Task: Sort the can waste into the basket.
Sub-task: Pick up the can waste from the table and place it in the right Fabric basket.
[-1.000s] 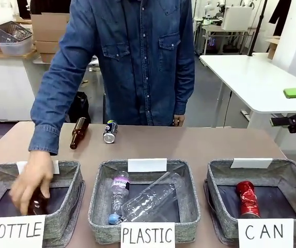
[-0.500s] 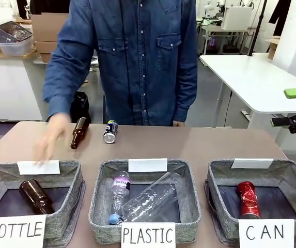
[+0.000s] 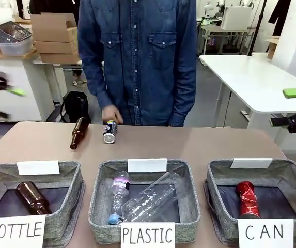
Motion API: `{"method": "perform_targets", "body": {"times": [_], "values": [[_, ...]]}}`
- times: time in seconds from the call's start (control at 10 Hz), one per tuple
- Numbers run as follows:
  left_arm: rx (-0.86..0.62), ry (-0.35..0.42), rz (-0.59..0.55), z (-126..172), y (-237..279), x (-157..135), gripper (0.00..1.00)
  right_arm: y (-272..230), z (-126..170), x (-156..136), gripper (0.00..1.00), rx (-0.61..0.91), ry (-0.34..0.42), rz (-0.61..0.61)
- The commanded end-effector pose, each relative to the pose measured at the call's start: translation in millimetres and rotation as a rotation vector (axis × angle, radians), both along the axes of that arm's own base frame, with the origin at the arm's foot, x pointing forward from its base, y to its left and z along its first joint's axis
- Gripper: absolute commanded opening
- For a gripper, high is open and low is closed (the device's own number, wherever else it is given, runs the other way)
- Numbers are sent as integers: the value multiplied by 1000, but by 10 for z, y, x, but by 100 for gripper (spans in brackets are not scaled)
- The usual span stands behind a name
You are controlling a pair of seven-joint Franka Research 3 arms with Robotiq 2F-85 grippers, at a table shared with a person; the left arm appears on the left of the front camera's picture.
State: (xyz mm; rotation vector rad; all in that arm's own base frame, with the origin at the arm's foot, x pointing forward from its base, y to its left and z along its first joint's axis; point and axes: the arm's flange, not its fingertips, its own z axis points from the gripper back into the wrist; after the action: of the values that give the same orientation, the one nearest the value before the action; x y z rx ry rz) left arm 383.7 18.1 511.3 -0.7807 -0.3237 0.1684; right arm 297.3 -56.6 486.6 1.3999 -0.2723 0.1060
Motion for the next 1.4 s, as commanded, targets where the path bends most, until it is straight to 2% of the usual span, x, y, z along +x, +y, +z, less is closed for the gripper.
{"method": "perform_targets", "body": {"times": [0.0, 0.2, 0.4, 0.5, 0.7, 0.8, 0.9, 1.0, 1.1, 1.2, 1.3], "values": [[169, 87, -52, -210, -564, 615, 100, -27, 12, -4, 100, -4, -17, 10], [330, 106, -66, -474, -1290, 1109, 100, -27, 12, -4, 100, -4, -17, 10], [376, 113, -128, -571, -1624, 1276, 100, -27, 12, -4, 100, -4, -17, 10], [315, 100, -149, -477, -1531, 1248, 100, -27, 12, -4, 100, -4, -17, 10], [290, 69, 8, -360, -1273, 1077, 100, -27, 12, -4, 100, -4, -17, 10], [342, 92, -115, -614, -1569, 1320, 100, -27, 12, -4, 100, -4, -17, 10], [322, 76, -69, -442, -1392, 1284, 100, -27, 12, -4, 100, -4, -17, 10], [382, 15, -31, -574, -1694, 1585, 100, -27, 12, -4, 100, -4, -17, 10], [434, 93, -120, -891, -2068, 2025, 100, -27, 12, -4, 100, -4, -17, 10], [425, 125, -172, -1239, -2361, 2319, 100, -27, 12, -4, 100, -4, -17, 10], [437, 147, -164, -1486, -2517, 2480, 100, -27, 12, -4, 100, -4, -17, 10]]}}
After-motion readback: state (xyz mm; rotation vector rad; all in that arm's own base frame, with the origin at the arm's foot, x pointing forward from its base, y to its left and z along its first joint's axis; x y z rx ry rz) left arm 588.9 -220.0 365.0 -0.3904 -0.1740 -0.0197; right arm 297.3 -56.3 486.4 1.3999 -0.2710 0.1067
